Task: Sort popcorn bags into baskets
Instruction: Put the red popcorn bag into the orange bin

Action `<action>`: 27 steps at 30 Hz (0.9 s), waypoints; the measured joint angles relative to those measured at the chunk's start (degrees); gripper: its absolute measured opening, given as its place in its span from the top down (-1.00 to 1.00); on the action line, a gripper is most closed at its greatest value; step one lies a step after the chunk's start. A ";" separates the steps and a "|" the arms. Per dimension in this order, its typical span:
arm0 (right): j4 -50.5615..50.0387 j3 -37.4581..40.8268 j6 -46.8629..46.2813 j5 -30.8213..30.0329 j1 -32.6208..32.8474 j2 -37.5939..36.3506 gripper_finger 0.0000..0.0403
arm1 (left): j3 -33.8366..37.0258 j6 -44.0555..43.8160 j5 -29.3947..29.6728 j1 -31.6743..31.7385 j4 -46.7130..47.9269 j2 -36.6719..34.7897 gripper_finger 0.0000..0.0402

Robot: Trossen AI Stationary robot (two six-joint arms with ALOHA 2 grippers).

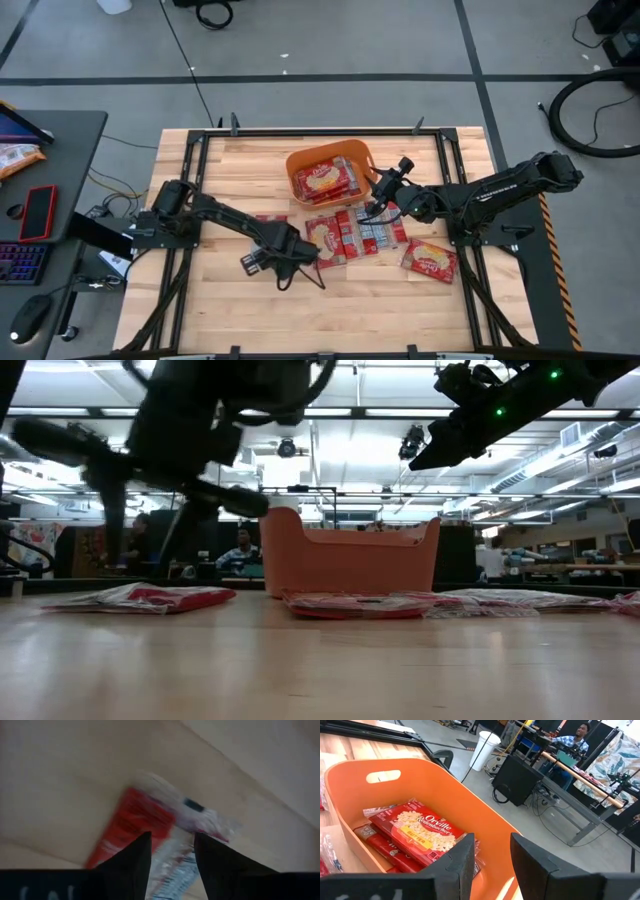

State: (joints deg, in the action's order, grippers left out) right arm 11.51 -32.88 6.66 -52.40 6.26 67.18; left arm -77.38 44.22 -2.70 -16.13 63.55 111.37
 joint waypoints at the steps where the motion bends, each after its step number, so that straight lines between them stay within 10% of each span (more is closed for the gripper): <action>1: -0.02 0.00 0.02 0.00 0.00 0.00 0.35 | 0.69 0.78 0.05 -0.19 0.07 0.00 0.22; 27: 0.00 0.00 0.15 0.04 -0.02 0.00 0.35 | 2.93 6.41 2.65 -1.74 -1.28 0.02 0.71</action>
State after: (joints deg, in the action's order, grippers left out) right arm 11.51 -32.88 6.80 -52.36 6.24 67.18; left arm -74.46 50.63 -0.05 -17.87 62.27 111.39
